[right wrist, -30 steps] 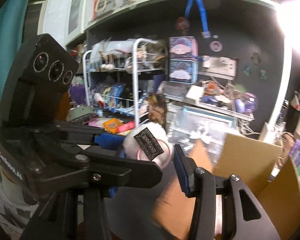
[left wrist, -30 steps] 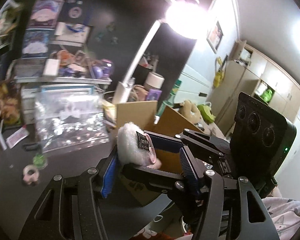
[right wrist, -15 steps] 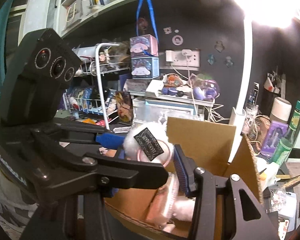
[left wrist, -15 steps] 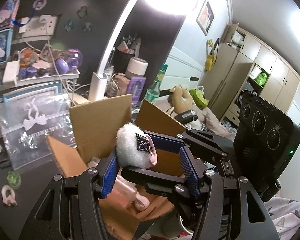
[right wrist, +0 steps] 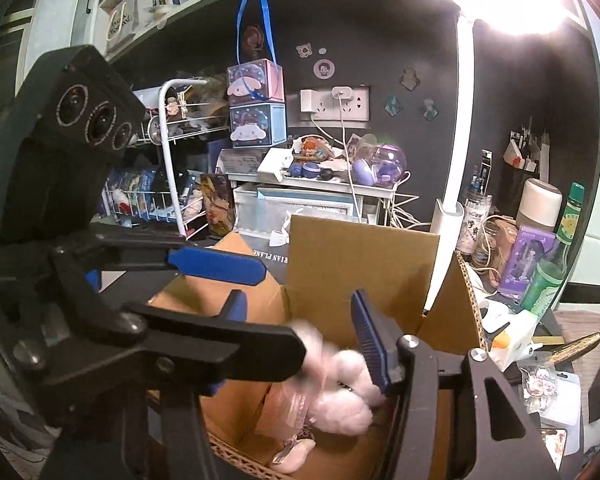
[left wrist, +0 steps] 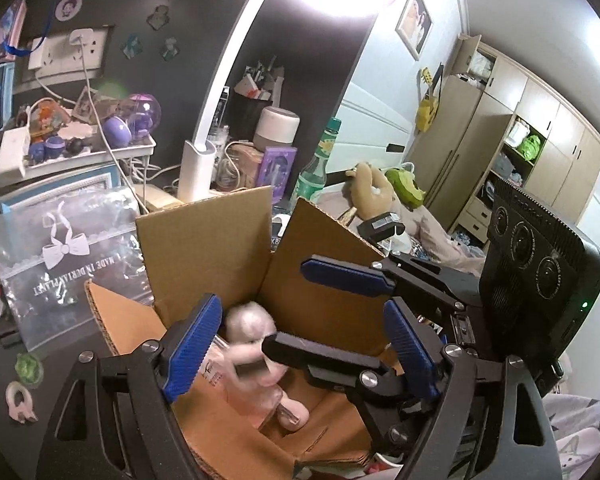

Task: Organize objects
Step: 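Carry the pink puff over the box and open the left gripper, then move the left gripper to the pink tape dispenser on the desk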

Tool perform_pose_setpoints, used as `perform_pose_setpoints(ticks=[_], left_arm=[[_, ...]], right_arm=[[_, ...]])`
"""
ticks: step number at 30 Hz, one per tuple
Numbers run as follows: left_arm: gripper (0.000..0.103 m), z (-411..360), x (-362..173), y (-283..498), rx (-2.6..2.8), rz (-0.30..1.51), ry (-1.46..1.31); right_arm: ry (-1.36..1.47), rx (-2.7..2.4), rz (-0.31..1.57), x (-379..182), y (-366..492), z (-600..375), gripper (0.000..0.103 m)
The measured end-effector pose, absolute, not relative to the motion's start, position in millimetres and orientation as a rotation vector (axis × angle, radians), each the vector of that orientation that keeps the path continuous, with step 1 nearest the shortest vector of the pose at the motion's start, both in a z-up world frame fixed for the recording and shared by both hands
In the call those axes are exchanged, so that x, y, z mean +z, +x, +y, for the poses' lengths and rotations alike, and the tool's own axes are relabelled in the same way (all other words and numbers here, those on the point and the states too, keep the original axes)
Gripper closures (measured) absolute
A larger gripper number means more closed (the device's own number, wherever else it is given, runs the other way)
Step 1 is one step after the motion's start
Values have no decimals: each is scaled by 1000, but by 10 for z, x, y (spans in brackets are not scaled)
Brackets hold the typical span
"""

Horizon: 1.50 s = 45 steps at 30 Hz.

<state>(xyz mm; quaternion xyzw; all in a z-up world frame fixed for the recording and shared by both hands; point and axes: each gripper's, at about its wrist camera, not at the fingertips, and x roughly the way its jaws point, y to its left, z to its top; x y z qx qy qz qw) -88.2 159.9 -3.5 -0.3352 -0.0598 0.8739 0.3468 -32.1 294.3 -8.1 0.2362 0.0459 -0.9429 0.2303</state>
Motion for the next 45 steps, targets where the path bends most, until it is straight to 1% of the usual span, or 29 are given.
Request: perform_pose_setpoints(ticks=[1,2,14,21,28,32,35,40,45], left_arm=[[21,1596,-35,-880,2270,-151,-870],[21,1592,-31,-871,2273,-147,-869],[21,1406,42,-772,2296,-162,-832],[21,1167,102,-619,2316,-197,-779],[20,665,151,-358,2398,-257,-712],[15,271,115,-181,2477,-303,-688],[14,-48,47,-58,2539,-341,-690],[12,-551,-151,102,2628,-419,-724],[12,-944,-411,164,2680,-502,-788]], right_arm=[[647,-2595,129,-80,-318,2940,45],[645,-2595,130,-77,-316,2934,45],[633,-2597,139,-23,-260,2860,44],[606,-2588,165,77,-169,2707,44],[560,-2544,200,182,-56,2369,44],[547,-2474,225,192,-33,2047,44],[549,-2412,249,163,-40,1751,44],[596,-2286,273,3,-86,1272,44],[712,-2180,290,-335,-289,814,44]])
